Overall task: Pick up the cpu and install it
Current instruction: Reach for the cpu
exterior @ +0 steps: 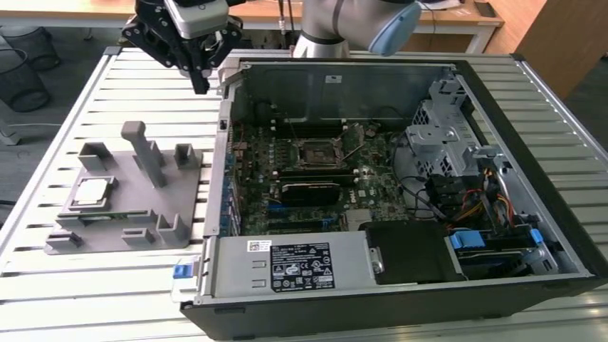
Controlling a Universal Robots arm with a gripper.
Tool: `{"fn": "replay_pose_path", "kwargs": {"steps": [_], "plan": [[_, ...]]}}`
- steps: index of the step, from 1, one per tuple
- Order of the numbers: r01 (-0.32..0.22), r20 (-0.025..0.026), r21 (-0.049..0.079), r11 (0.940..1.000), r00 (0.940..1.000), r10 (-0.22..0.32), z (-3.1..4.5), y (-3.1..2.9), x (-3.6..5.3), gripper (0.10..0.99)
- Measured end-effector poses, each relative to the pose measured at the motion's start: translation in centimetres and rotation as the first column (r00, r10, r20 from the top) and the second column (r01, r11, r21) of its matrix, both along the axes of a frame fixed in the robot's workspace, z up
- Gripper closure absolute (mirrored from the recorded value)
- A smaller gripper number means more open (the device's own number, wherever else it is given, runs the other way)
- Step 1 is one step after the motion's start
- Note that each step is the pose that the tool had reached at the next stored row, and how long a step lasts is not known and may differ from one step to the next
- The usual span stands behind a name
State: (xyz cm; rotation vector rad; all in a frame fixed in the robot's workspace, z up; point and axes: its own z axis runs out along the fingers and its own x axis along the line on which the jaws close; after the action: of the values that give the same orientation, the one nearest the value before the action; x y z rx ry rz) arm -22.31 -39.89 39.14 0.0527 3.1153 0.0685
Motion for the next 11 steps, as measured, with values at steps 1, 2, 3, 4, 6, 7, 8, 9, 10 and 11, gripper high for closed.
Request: {"fn": "replay_pose_path", "kwargs": {"steps": [1,2,3,4,6,7,8,9,10,11], "plan": [[-0.001,0.0,0.0,1.0,1.0,0.001,0.0,0.0,-0.22,0.98],[-0.001,0.0,0.0,1.0,1.0,0.001,0.0,0.0,-0.41,0.98],[-0.001,-0.0001,0.0,1.0,1.0,0.001,0.0,0.0,-0.6,0.98],[-0.001,-0.0001,0.0,1.0,1.0,0.001,0.0,0.0,-0.78,0.98],[-0.001,0.0,0.0,1.0,1.0,0.001,-0.01,0.0,-1.14,0.98],[-0.001,-0.0001,0.0,1.0,1.0,0.001,0.0,0.0,-1.33,0.98],[-0.001,-0.0001,0.0,1.0,1.0,0.001,-0.01,0.0,-1.54,0.98],[-0.001,0.0,0.0,1.0,1.0,0.001,-0.01,0.0,-1.74,0.98],[-0.001,0.0,0.0,1.0,1.0,0.001,-0.01,0.0,-1.94,0.98],[-0.001,0.0,0.0,1.0,1.0,0.001,-0.01,0.0,-2.14,0.98]]}}
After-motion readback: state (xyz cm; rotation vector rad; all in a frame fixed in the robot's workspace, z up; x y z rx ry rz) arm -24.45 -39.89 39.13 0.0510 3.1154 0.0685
